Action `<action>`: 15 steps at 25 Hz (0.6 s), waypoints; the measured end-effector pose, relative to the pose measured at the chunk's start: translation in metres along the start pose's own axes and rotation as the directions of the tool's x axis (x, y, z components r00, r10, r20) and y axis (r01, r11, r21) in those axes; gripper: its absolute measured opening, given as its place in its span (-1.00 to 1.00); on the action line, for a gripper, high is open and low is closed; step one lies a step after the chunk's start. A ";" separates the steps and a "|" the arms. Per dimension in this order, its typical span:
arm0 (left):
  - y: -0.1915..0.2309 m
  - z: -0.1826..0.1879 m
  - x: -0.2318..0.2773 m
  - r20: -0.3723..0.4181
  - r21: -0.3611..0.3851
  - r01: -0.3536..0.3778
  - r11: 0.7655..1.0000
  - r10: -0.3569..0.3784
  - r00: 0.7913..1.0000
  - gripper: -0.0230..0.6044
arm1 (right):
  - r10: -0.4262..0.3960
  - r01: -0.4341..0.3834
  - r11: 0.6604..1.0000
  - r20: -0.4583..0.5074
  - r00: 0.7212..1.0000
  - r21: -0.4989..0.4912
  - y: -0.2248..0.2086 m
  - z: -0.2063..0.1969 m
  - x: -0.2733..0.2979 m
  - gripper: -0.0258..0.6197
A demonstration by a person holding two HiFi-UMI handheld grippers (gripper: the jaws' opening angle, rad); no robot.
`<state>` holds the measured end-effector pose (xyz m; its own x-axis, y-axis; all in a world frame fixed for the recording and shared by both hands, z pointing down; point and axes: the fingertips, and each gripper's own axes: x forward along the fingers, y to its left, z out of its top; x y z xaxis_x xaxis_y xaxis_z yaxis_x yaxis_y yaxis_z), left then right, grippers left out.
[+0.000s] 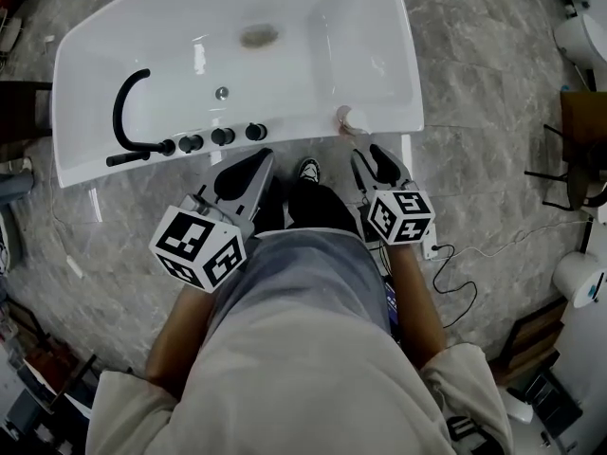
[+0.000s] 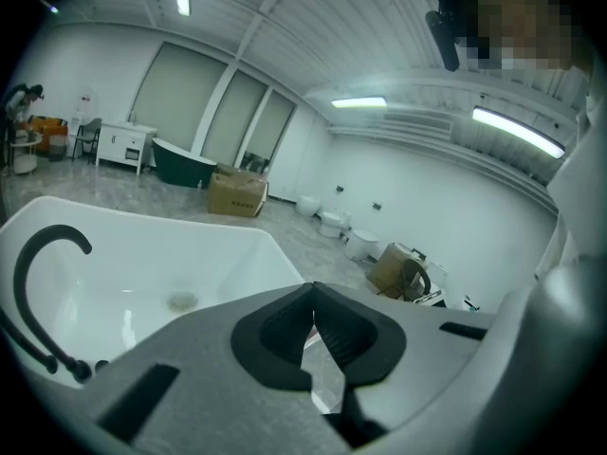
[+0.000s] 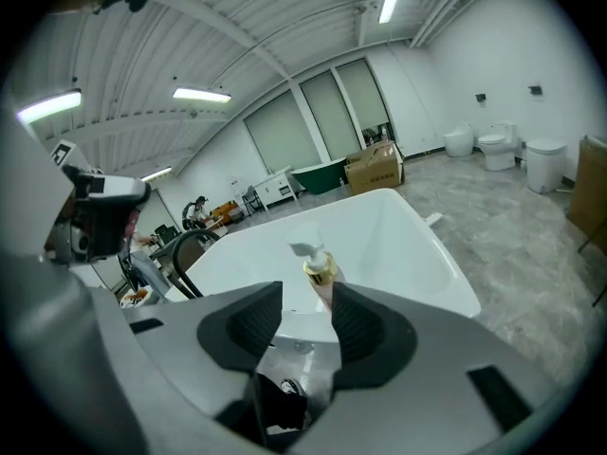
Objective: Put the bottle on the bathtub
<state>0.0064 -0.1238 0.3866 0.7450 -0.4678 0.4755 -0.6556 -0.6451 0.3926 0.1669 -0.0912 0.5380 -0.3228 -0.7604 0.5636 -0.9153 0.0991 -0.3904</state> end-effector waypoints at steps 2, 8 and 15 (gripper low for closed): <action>-0.002 0.002 0.002 0.001 0.005 0.010 1.000 -0.010 1.000 -0.90 | 0.014 -0.014 1.000 0.011 1.000 0.005 0.006 0.010 -0.010 -0.47; -0.005 0.008 0.011 0.014 0.015 0.032 0.999 -0.032 0.999 -0.90 | 0.053 -0.053 0.999 0.033 0.998 -0.008 0.019 0.036 -0.036 -0.60; -0.013 0.030 0.019 0.082 0.034 0.062 0.998 -0.065 0.995 -0.90 | 0.015 -0.012 0.999 0.081 0.997 -0.045 0.014 0.069 -0.063 -0.77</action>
<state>0.0324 -0.1426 0.3669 0.7934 -0.4734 0.3827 -0.6037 -0.6927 0.3947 0.1908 -0.0859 0.4470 -0.3161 -0.8085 0.4964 -0.9213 0.1367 -0.3640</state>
